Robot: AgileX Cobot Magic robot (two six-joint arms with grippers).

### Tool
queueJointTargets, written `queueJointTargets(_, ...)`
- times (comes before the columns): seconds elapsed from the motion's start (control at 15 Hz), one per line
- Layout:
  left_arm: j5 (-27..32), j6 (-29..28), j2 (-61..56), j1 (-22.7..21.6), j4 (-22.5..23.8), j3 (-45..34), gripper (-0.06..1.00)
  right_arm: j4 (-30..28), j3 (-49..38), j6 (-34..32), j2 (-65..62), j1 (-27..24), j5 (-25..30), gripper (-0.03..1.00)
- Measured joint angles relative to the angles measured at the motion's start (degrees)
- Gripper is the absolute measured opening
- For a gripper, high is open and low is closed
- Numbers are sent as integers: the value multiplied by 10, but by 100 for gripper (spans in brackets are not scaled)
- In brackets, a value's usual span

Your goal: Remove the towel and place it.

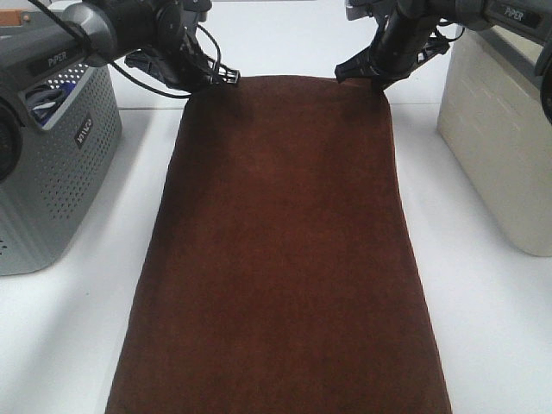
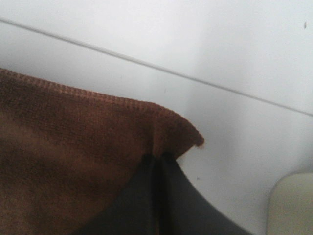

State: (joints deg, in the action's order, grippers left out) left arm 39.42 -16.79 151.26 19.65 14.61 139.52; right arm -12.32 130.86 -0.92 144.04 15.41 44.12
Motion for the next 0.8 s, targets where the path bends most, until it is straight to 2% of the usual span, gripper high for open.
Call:
queueJointTargets(0.47, -135, -5, 30, -9, 19, 0, 1, -36, 0, 0, 34, 0, -117, 0)
queueJointTargets(0.8, -170, -5, 44, -9, 38, 0, 1, -47, 0, 0, 59, 0, -181, 0)
